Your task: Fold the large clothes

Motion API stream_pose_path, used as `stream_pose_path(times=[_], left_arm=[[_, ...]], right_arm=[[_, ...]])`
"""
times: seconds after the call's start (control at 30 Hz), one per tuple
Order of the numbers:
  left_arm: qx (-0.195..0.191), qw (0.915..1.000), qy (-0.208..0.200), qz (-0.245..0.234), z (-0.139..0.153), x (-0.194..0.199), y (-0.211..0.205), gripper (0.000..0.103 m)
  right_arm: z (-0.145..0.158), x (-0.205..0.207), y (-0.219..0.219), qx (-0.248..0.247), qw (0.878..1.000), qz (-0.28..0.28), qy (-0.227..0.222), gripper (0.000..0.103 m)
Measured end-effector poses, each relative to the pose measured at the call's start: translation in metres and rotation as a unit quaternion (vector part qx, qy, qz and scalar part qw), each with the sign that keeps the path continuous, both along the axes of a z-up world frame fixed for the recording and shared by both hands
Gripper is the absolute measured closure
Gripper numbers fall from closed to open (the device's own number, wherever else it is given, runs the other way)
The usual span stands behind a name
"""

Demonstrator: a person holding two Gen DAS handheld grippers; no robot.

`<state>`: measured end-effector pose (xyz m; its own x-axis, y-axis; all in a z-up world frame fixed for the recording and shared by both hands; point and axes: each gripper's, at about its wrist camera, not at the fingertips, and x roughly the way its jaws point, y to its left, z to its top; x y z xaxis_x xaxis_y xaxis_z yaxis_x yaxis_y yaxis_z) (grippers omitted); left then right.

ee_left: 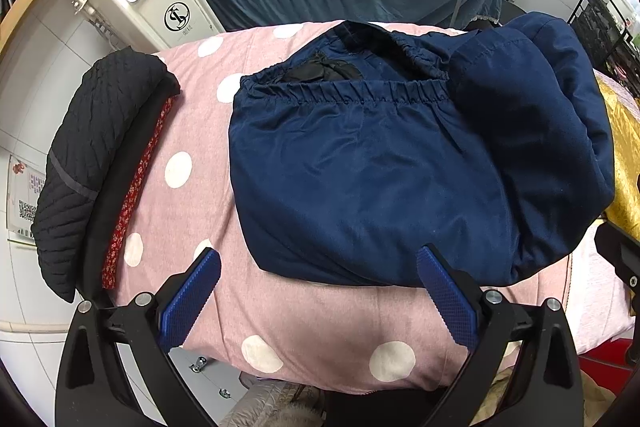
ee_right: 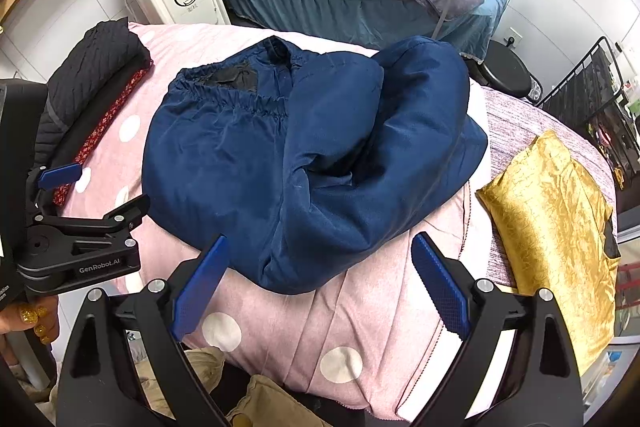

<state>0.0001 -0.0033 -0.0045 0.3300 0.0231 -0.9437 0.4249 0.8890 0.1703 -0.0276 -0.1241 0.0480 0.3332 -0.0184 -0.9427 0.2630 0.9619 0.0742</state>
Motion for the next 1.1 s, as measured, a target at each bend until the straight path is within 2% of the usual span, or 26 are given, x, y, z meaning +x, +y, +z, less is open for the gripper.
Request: stream_pose_path(times=[1.1], left_arm=[[-0.001,1.0,0.002,0.003,-0.0012,0.0057,0.0023,0.006]], right_arm=[[0.0001,-0.0011,-0.0041,0.006,1.0,-0.006,-0.003,0.012]])
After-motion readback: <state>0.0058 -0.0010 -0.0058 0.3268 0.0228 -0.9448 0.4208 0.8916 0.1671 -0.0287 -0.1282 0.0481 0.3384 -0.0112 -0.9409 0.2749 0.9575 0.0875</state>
